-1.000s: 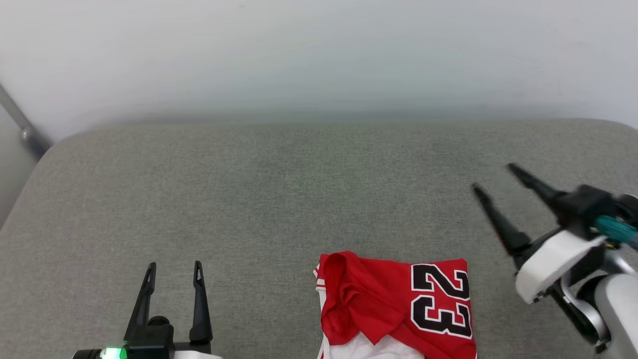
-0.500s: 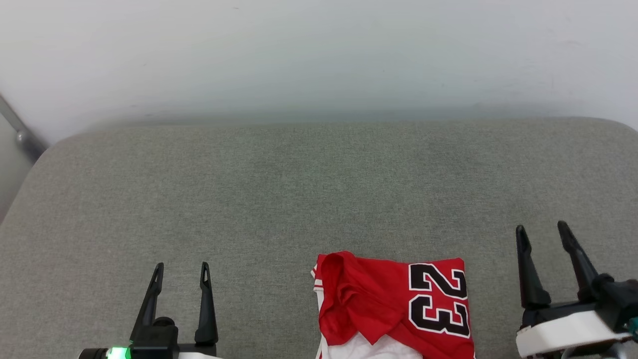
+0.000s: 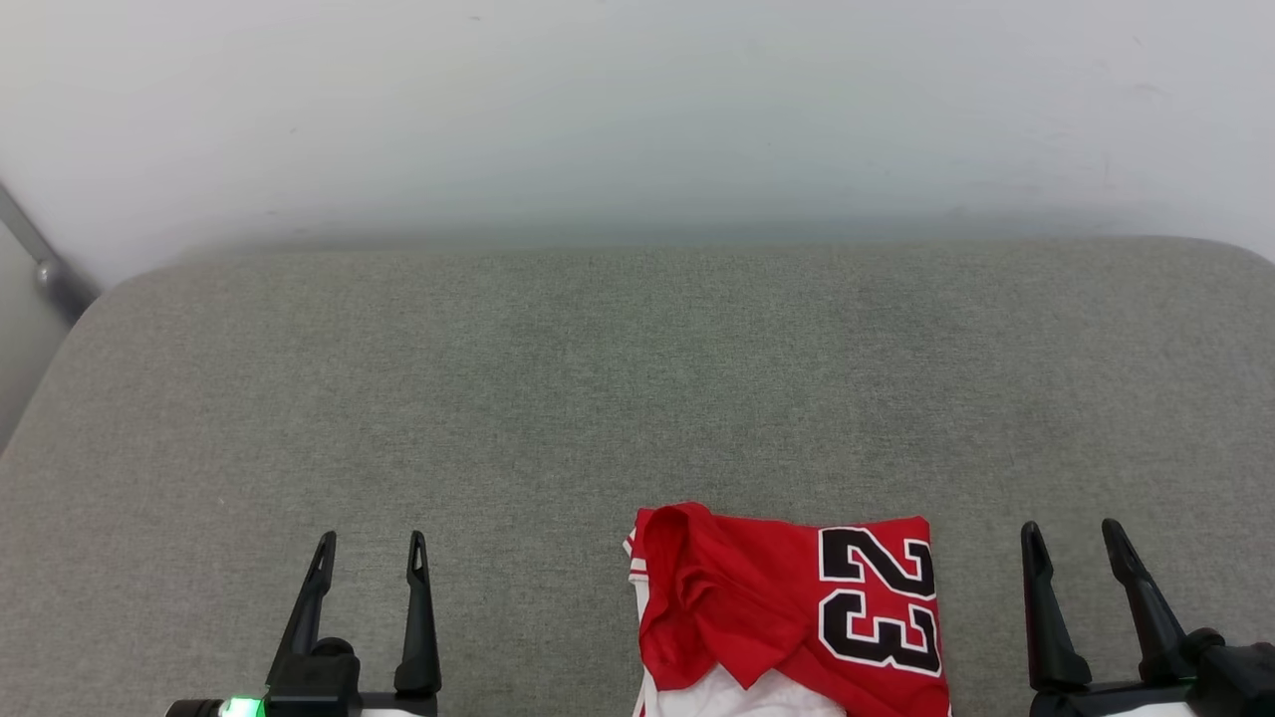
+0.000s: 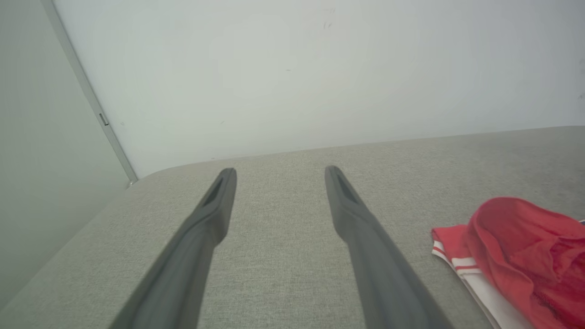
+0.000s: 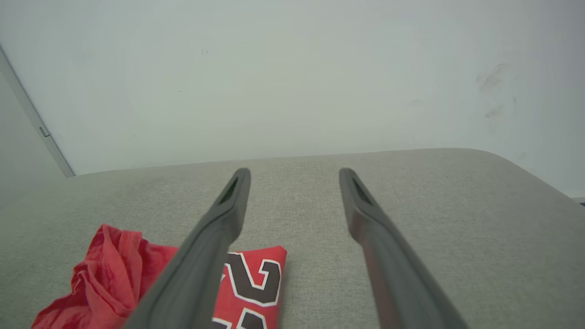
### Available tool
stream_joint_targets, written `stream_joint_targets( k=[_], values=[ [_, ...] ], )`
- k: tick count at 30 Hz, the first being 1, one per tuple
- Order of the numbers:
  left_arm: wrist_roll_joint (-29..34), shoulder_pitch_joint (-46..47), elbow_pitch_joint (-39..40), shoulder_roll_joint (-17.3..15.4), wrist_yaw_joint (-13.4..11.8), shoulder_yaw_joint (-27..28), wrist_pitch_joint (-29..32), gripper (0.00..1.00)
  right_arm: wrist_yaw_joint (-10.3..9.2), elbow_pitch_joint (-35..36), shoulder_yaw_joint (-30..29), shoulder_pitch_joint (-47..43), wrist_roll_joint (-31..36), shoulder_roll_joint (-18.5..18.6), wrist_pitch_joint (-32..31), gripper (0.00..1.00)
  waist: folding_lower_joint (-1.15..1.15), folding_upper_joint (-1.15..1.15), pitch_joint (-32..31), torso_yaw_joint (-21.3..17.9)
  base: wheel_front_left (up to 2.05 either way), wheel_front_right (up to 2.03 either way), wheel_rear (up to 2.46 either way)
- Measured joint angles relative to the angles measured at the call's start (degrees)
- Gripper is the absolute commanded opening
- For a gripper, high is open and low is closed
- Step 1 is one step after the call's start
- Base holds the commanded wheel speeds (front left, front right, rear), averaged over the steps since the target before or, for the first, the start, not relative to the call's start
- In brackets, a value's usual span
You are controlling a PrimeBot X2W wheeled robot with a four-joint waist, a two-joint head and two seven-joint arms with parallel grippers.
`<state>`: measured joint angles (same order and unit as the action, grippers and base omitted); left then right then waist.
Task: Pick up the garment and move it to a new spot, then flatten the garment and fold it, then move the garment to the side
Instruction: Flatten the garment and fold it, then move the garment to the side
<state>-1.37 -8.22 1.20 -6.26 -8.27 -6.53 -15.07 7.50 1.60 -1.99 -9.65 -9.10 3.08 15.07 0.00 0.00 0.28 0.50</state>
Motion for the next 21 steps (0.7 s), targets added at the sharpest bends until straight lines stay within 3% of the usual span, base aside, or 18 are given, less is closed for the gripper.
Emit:
stream_joint_targets(
  k=[7,13,16,21],
  values=[
    [0.0,0.0,-0.3,0.4,0.3,0.4,0.0,1.0,0.0,0.9,0.0,0.8,0.2,-0.1,0.0,1.0,0.0,0.0,0.3,0.0,0.0,0.0,0.0],
    [0.0,0.0,-0.3,0.7,0.7,0.9,0.0,1.0,0.0,5.3,-1.4,8.7,2.3,0.6,0.0,1.0,0.0,0.0,0.8,-0.4,0.0,0.0,0.0],
    [0.0,0.0,-0.3,0.9,0.7,0.9,0.0,1.0,0.0,5.9,-1.2,14.2,2.6,4.0,-0.6,1.0,0.0,0.0,1.2,-0.5,0.0,0.0,0.0],
    [0.1,0.3,-0.3,1.1,1.0,0.9,0.0,1.0,0.0,4.1,2.3,21.3,-0.2,11.9,-14.2,1.0,0.0,0.0,2.1,-0.4,0.0,0.0,0.0]
  ],
)
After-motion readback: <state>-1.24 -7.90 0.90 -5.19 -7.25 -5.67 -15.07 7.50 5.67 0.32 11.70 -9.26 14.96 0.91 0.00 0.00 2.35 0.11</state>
